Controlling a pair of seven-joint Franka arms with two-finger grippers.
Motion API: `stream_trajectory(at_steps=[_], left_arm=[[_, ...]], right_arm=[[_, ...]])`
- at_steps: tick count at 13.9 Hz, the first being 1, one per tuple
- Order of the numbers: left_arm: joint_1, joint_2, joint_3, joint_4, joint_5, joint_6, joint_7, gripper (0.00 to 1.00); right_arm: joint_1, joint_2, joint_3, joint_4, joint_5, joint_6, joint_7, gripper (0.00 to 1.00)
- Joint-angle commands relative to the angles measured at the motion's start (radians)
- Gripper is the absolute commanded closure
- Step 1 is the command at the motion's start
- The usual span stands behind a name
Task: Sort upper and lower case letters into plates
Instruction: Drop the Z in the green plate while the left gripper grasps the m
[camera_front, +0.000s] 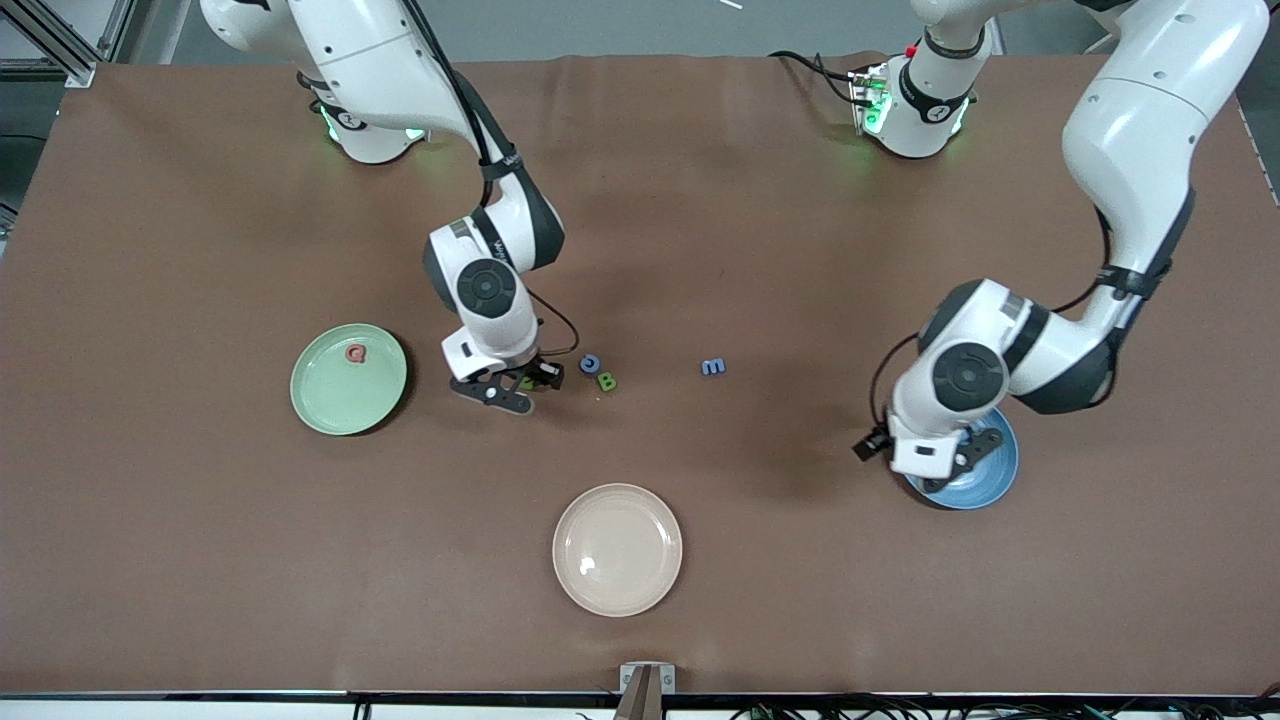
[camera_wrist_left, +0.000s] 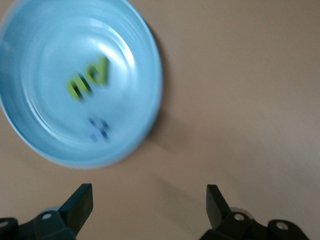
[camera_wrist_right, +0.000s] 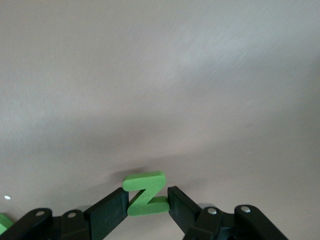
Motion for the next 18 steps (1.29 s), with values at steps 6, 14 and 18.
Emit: stream_trajectory(at_steps=[6, 14, 18], left_arm=[[-0.099, -0.012, -0.082, -0.17, 0.027, 0.203, -0.107, 0.03], [-0.229, 0.053, -0.051, -0.164, 0.091, 0.32, -0.108, 0.25], [-0.286, 0.066, -0.004, -0.149, 0.11, 0.326, -0.107, 0.29]], right_arm=[[-0.264, -0.223, -0.007, -0.139, -0.008, -0.165, -0.426, 1.0], [-0.415, -0.219, -0.001, -0.337, 0.013, 0.048, -0.657, 1.0], [-0.392, -0.2, 0.0, -0.339, 0.059, 0.048, -0.657, 1.0]])
